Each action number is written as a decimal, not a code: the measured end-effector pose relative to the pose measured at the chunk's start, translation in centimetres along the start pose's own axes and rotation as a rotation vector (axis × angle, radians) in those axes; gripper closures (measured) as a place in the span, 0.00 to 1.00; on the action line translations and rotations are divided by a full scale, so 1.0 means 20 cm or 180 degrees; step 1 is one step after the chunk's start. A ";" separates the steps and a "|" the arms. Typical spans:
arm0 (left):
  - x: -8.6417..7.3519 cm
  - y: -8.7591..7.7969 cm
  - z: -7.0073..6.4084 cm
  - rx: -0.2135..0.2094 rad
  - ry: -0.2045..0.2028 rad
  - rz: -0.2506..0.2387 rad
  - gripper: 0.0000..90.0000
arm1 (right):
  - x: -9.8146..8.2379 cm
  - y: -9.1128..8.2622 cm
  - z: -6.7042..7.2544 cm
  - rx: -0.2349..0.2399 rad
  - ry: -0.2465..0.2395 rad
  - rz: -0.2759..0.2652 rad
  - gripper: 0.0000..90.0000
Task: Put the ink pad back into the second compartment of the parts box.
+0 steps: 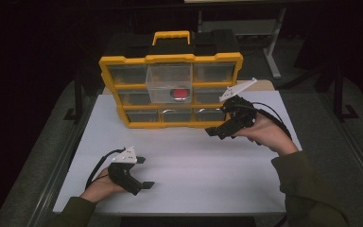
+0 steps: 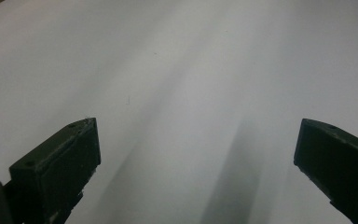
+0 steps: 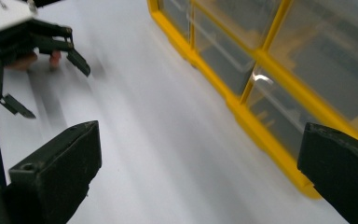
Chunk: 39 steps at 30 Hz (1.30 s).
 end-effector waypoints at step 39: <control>0.00 -0.01 0.00 0.0011 0.0019 0.0003 0.00 | -0.69 0.17 0.07 -0.0184 0.0440 -0.0304 0.00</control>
Point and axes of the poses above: each handheld gripper's, and its own axes: y roughly forward along the jaws, x roughly out of its top, z roughly to its left, the point moved 7 cm from there along y, roughly forward along the jaws
